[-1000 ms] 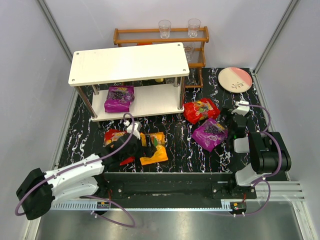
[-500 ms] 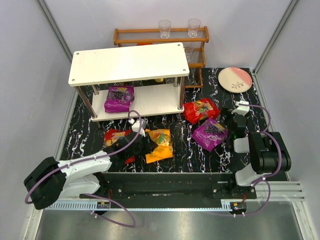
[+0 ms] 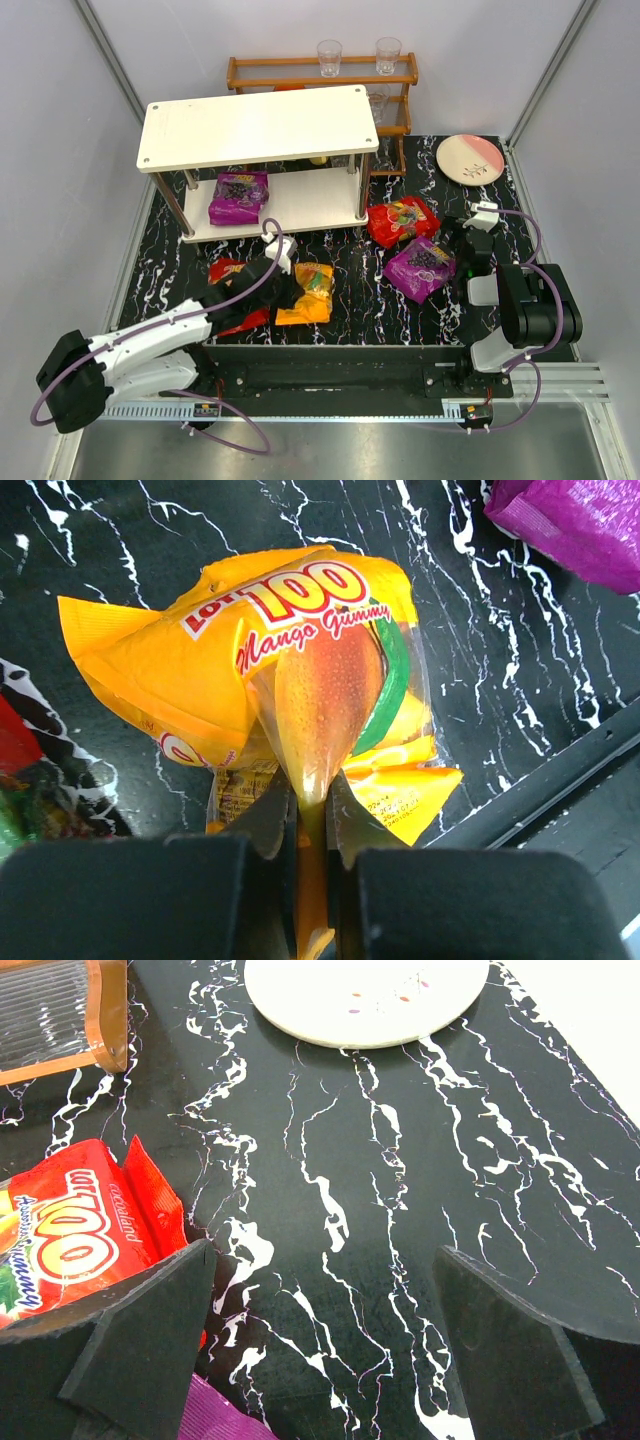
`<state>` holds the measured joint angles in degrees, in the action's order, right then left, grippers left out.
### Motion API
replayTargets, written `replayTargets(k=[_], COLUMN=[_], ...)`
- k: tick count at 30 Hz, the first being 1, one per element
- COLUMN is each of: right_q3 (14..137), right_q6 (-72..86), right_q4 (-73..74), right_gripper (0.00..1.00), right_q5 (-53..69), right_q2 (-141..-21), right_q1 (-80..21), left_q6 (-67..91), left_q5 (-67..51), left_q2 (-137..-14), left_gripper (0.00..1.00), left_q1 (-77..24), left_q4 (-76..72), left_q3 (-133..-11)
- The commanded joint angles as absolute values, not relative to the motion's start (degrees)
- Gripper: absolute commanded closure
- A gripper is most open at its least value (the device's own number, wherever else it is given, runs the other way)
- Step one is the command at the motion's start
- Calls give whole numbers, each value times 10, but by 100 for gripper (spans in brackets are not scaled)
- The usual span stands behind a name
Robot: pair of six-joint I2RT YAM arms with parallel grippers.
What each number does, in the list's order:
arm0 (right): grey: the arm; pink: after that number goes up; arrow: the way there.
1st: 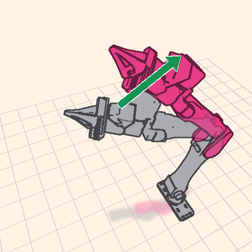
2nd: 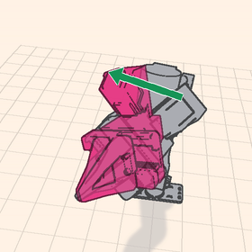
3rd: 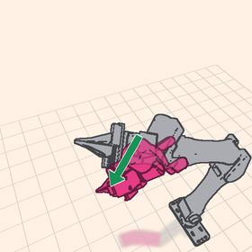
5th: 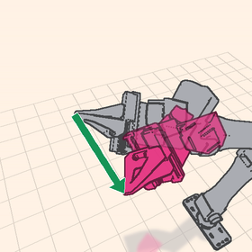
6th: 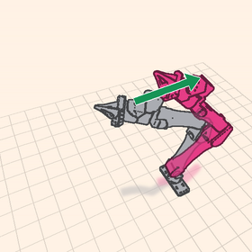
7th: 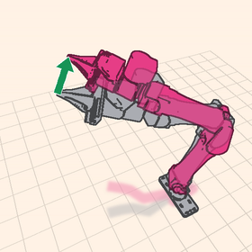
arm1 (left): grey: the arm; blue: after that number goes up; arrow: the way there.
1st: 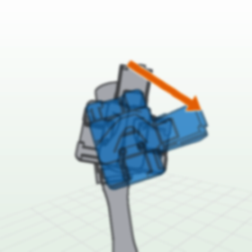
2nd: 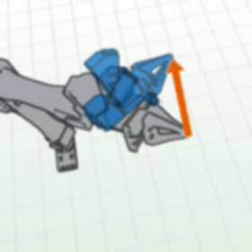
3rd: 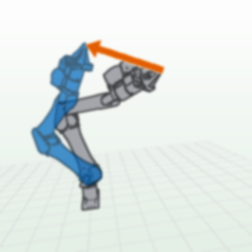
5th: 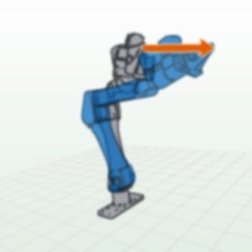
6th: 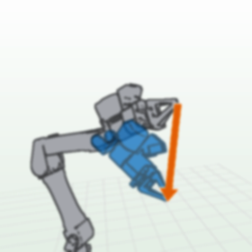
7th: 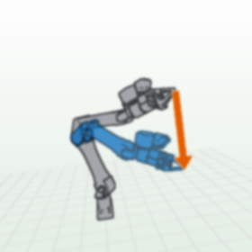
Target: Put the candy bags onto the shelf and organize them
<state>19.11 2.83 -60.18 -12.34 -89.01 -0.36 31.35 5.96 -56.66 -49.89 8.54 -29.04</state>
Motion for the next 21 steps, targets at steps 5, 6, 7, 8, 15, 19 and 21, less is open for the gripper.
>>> replayTargets(k=[5, 6, 7, 8, 15, 19, 21], right_q3=[205, 205, 205, 205, 205, 205, 205], right_q6=[20, 20, 21, 20, 20, 21, 20], right_q4=[-627, -627, -627, -627, -627, -627, -626], right_gripper=[0, 0, 0, 0, 0, 0, 0], right_q5=[-117, -118, -118, -118, -118, -118, -118], right_q2=[-891, -890, -891, -890, -891, -890, -891], right_q1=[-4, -3, -4, -4, -4, -4, -3], left_q6=[215, 214, 213, 212, 205, 198, 193], left_q5=[7, 4, 3, 3, 11, 16, 17], left_q2=[-537, -535, -528, -522, -476, -456, -447], left_gripper=[100, 100, 100, 100, 100, 100, 100], left_q1=[-501, -502, -501, -501, -501, -501, -500], left_q4=[89, 88, 83, 81, 82, 87, 86], left_q3=[-352, -353, -354, -352, -360, -367, -367])
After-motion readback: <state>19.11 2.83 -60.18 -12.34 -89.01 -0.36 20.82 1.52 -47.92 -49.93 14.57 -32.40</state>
